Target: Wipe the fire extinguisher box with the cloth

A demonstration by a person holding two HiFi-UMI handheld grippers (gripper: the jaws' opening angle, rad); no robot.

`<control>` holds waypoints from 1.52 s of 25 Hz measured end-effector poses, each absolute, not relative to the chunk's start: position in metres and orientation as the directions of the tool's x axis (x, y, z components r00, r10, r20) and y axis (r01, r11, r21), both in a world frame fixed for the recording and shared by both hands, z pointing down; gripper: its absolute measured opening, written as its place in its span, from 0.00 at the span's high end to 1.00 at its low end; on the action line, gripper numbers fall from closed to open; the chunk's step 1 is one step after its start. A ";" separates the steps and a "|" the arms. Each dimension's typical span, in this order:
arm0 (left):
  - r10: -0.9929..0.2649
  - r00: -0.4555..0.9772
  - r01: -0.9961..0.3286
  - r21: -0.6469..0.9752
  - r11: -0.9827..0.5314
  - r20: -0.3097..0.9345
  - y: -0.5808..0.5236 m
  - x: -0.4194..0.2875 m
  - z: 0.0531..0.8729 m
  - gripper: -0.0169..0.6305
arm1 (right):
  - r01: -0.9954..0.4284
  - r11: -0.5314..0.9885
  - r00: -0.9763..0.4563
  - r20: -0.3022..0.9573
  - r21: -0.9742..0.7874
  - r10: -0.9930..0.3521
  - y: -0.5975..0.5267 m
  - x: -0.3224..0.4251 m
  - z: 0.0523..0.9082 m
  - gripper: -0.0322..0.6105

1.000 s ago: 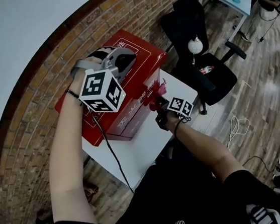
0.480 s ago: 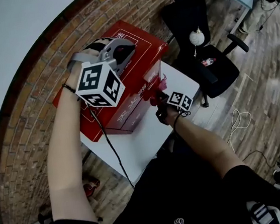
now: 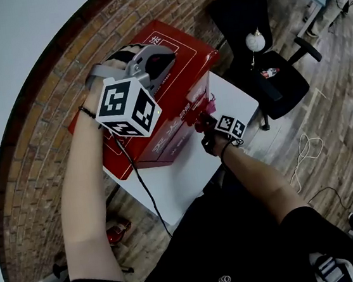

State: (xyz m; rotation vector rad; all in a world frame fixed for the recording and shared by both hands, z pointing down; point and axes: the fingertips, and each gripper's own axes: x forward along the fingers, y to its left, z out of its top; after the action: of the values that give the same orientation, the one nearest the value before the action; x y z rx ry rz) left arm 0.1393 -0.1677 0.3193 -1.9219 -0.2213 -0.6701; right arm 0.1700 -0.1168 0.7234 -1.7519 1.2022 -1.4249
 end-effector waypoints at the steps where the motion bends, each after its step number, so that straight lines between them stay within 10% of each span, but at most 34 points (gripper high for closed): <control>1: -0.143 0.827 0.439 -0.783 -0.442 0.544 -0.168 0.139 0.319 0.94 | -0.283 -0.433 0.027 0.445 -0.856 -0.895 -0.117 0.170 0.727 0.85; 38: -0.143 0.827 0.439 -0.783 -0.441 0.544 -0.169 0.140 0.320 0.94 | -0.271 -0.501 -0.057 0.533 -0.822 -0.844 -0.115 0.159 0.820 0.85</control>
State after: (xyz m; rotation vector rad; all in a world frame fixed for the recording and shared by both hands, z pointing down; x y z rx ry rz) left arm 0.1398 -0.1690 0.3202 -1.9208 -0.2207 -0.6695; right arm 0.1590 -0.1150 0.8200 -1.7488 1.1863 -1.5902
